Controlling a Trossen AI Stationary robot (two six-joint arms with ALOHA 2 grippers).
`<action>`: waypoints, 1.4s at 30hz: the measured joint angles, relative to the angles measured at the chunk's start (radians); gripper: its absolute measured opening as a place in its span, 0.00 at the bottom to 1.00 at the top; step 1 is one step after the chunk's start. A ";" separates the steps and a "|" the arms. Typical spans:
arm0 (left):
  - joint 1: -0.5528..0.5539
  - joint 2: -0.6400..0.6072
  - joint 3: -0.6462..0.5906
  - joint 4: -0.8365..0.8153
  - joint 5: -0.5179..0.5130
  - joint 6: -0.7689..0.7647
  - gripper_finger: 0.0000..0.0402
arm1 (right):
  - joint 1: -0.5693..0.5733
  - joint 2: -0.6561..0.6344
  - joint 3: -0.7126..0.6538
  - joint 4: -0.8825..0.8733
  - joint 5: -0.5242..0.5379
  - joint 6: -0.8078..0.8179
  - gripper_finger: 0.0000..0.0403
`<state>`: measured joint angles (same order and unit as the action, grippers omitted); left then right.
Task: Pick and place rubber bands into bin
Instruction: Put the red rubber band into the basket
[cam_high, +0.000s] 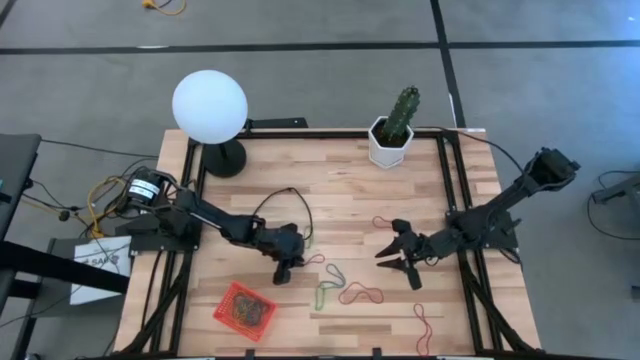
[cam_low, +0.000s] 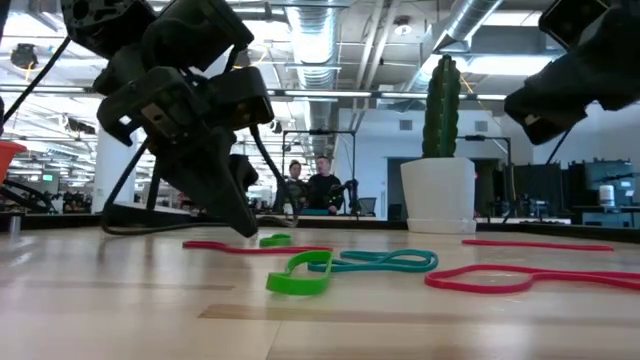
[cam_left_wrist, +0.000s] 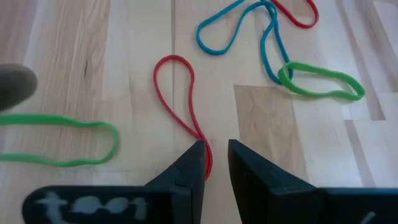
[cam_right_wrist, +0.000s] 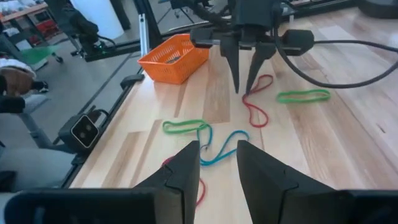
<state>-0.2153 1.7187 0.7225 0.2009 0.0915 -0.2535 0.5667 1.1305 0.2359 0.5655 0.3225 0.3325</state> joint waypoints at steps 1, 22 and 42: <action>0.000 0.000 0.006 -0.010 0.002 0.000 0.15 | 0.000 0.018 0.000 0.021 0.000 0.000 0.25; -0.015 0.000 0.015 -0.084 -0.049 -0.029 0.15 | -0.086 0.224 0.000 0.132 -0.010 -0.027 0.25; -0.055 0.024 0.015 -0.066 -0.130 -0.027 0.15 | -0.202 0.223 0.002 0.162 -0.169 -0.028 0.25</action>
<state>-0.2699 1.7426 0.7375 0.1346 -0.0386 -0.2805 0.3649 1.3537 0.2382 0.7273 0.1539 0.3042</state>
